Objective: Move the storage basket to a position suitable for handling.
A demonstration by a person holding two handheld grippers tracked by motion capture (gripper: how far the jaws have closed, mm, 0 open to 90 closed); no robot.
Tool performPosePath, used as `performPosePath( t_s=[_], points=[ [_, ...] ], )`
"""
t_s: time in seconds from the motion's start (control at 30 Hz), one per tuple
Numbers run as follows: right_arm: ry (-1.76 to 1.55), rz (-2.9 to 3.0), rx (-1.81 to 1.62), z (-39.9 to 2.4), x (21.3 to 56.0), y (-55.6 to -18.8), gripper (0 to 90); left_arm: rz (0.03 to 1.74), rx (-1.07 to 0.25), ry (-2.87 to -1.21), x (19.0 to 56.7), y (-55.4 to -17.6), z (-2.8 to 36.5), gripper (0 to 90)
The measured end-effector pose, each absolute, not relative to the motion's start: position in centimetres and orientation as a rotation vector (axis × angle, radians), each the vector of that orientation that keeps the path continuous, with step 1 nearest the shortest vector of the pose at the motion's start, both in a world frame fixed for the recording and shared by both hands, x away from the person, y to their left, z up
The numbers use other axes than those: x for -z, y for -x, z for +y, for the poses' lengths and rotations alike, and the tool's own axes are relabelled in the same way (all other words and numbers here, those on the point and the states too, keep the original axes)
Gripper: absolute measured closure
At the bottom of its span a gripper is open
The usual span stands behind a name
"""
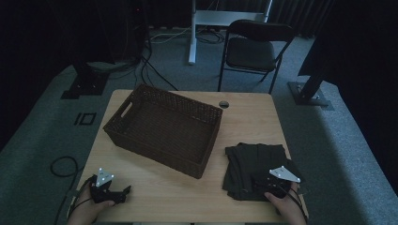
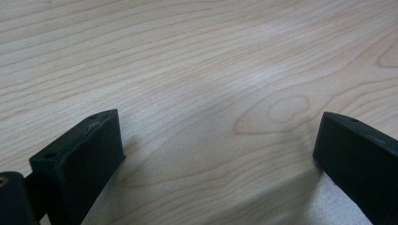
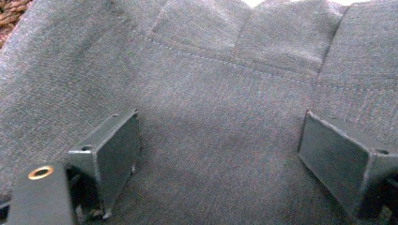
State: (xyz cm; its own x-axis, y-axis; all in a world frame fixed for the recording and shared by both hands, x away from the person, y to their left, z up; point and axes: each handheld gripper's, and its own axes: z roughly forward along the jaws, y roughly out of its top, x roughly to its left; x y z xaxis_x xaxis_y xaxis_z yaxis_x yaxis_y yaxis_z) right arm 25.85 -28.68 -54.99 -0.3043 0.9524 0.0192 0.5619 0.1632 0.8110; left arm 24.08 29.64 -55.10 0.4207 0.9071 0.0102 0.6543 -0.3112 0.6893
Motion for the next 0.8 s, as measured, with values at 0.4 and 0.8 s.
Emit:
performPosePath(
  t_s=[0.4, 0.8],
  points=[
    [-1.427, 1.894, -1.093, -27.2, 52.6, -25.5, 12.9, 1.303, -0.538, -2.027, 54.2, -25.0, 31.4, 7.5],
    [-1.328, 1.911, -1.192, -22.9, 49.4, -26.7, 12.9, 1.281, -0.579, -2.006, 51.6, -26.7, 32.5, 7.6]
  ],
)
